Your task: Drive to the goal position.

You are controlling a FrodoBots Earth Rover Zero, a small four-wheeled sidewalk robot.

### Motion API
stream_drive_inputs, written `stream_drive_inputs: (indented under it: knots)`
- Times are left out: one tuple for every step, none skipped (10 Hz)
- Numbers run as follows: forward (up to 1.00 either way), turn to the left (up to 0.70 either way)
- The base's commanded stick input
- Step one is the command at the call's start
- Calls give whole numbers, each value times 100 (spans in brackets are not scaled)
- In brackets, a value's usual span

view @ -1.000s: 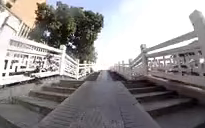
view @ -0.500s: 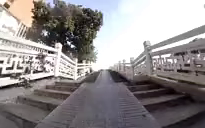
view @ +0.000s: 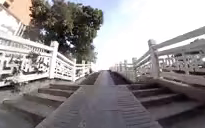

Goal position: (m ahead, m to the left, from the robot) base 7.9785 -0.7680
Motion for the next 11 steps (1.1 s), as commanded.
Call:
stream_drive_inputs:
  knots:
    - [70, 0]
    - [70, 0]
    - [70, 0]
    - [70, 0]
    - [70, 0]
    - [70, 0]
    - [70, 0]
    - [70, 0]
    - [70, 0]
    - [70, 0]
    - [70, 0]
